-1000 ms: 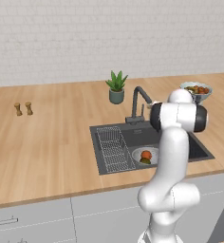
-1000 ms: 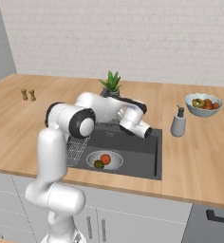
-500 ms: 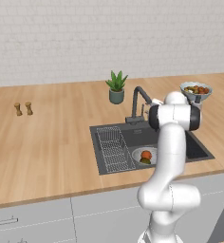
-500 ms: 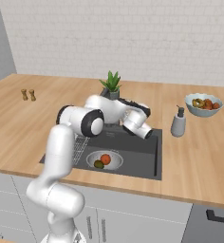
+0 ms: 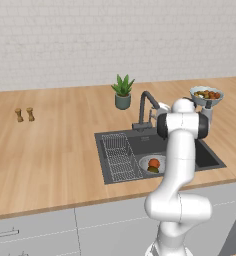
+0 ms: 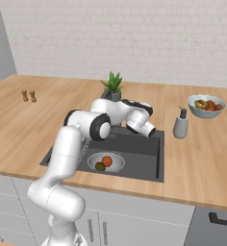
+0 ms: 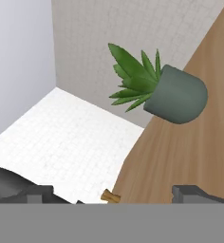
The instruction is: Put the colander in the sink, put the mango, orange in the colander, and turn on the sink faucet and pour water over the colander.
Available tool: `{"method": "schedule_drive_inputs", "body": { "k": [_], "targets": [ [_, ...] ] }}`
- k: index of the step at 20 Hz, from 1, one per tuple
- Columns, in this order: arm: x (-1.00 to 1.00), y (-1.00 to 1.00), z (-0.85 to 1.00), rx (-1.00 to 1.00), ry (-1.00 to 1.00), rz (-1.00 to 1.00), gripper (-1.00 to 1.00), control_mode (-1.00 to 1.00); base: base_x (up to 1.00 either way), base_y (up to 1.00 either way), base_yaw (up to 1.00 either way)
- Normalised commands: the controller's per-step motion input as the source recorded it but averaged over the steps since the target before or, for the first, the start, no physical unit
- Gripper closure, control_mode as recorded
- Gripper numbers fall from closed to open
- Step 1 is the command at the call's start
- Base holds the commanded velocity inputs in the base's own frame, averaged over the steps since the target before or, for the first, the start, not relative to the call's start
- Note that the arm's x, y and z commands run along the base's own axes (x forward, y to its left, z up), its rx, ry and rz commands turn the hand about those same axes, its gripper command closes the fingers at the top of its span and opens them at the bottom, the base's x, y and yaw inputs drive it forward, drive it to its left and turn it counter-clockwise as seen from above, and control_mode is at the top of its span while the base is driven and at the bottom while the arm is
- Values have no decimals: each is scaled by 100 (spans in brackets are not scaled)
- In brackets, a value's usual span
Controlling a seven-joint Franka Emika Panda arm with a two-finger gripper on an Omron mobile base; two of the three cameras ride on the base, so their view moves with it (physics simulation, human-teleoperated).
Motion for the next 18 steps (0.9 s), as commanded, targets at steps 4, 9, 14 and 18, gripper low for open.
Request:
{"method": "schedule_drive_inputs", "body": {
  "k": [4, 9, 14, 18],
  "targets": [
    [9, 0, -20, -13, 0, 0, -100, -100, 0, 0, 0],
    [0, 0, -4, -7, 0, 0, -100, -100, 0, 0, 0],
    [0, 0, 0, 0, 0, 0, -100, -100, 0, 0, 0],
    [0, 0, 0, 0, 0, 0, -100, -100, 0, 0, 0]
  ]
}}
